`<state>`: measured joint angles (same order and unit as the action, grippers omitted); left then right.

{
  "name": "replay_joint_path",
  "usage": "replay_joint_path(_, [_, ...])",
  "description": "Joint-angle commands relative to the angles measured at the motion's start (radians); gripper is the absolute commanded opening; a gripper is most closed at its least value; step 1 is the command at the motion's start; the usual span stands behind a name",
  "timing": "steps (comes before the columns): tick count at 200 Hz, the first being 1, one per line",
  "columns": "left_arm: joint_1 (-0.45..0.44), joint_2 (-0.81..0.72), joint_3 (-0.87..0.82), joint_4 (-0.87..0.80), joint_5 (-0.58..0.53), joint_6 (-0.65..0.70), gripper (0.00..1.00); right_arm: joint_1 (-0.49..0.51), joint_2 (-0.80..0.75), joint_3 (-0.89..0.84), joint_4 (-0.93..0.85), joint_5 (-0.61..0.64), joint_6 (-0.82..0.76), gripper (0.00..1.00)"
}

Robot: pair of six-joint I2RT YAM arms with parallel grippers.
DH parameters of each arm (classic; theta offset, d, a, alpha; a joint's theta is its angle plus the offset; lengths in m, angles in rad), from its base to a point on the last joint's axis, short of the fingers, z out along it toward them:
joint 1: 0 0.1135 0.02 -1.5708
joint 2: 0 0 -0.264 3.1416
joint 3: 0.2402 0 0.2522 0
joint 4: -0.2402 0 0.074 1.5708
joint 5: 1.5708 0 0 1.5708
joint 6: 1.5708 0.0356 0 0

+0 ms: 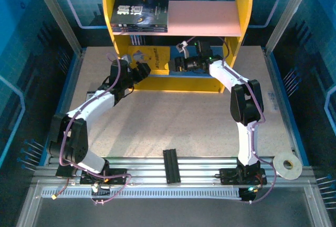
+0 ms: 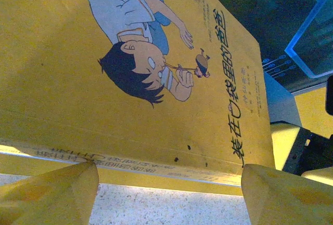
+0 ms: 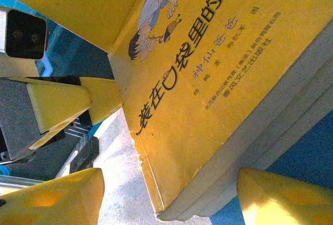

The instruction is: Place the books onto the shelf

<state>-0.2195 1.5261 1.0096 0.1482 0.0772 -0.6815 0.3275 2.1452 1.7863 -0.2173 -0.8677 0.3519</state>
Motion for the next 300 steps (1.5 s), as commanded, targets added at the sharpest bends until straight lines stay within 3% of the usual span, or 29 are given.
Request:
replay_joint_path(1, [0.012,0.014,0.041,0.022,0.023,-0.004,0.74,0.017,0.027,-0.017,-0.013,0.003,0.004,0.70])
replay_joint_path(265, [0.029,-0.015,0.033,0.021,0.071,-0.034,0.73,0.010,0.049,0.041,-0.027,-0.022,0.008,0.70])
replay_joint_path(300, [0.029,-0.079,0.046,-0.110,0.032,-0.008,0.72,-0.002,0.016,0.021,-0.026,-0.015,0.005,0.70])
